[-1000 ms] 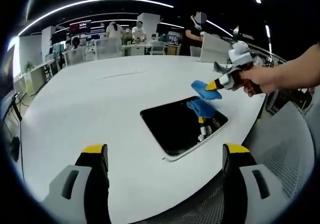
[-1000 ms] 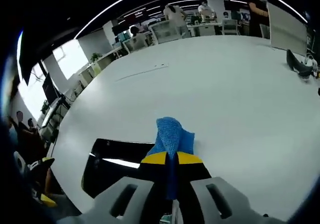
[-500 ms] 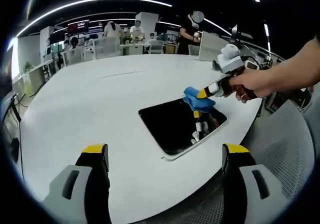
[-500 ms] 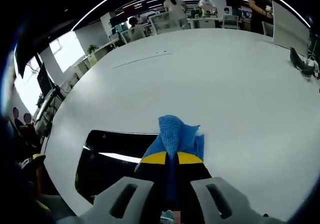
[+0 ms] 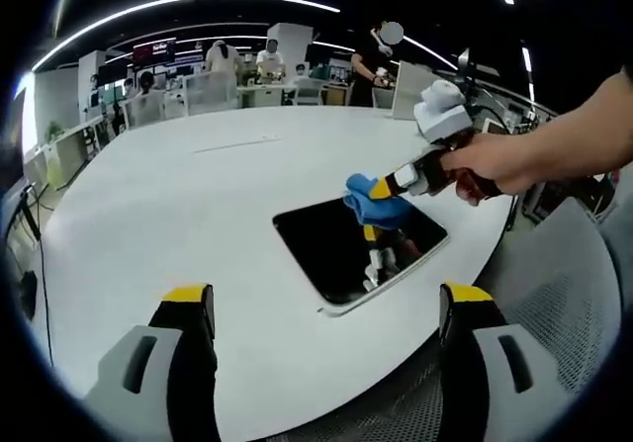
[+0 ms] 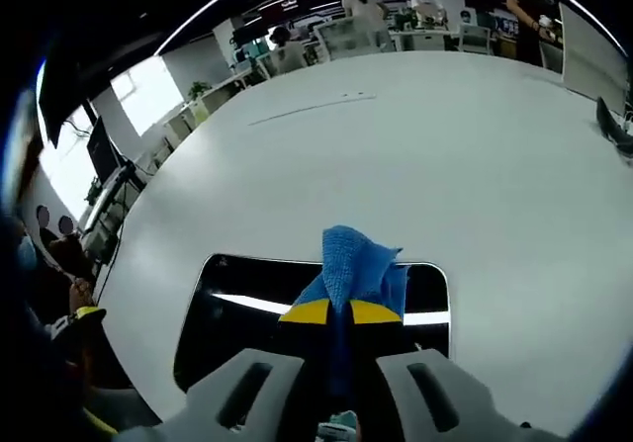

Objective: Wipe the mirror surface with the cleaning cloth until all visible marks leave the cleaned area.

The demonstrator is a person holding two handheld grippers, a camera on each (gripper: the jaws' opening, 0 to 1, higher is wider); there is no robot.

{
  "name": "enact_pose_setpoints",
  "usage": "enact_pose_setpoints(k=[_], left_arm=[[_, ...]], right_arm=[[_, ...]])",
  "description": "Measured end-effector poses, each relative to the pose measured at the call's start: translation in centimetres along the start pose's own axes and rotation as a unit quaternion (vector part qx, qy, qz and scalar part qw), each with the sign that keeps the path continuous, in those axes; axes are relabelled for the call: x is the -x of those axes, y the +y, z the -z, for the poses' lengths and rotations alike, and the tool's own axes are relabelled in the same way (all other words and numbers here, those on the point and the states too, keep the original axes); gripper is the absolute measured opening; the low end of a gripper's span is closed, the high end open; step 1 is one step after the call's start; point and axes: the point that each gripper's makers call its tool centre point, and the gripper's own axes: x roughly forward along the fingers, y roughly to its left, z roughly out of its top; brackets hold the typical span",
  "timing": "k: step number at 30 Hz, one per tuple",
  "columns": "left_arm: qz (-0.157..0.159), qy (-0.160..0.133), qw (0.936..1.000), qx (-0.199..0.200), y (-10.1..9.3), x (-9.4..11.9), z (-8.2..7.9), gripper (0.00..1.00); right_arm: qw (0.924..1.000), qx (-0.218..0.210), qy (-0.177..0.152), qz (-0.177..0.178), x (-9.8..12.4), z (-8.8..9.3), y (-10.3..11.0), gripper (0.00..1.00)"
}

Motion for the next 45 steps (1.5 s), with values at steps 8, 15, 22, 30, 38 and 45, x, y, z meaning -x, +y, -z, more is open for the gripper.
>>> enact_pose_setpoints(k=[8,15,22,30,38,45], left_arm=[[0.000,0.001,1.0000,-0.002,0.0,0.0,0.0,0.93],[0.000,0.003,1.0000,-0.004,0.0,0.0,0.1,0.93],[0.002,0.004,1.0000,-0.002,0.0,0.0,0.1,0.93],[0.004,0.006,1.0000,0.001,-0.1,0.0,0.2,0.93],[0.004,0.008,1.0000,-0.001,-0.1,0.0,0.3,0.93],[0.003,0.008,1.0000,0.000,-0.1,-0.1,0.3,0.93]], right_arm=[[0.9996,0.007,0.009,-0.026,-1.1,-0.1,3.0,0.00],[0.9984,0.020,0.018,-0.049,-2.0,-0.2,5.9,0.00],[0.9976,0.025,0.023,-0.060,-2.7,-0.4,7.5,0.00],[0.9962,0.035,0.031,-0.073,-3.3,-0.4,9.2,0.00],[0.9939,0.049,0.042,-0.089,-4.1,-0.4,11.3,0.00],[0.9923,0.068,0.045,-0.093,-4.3,-0.3,11.9,0.00]])
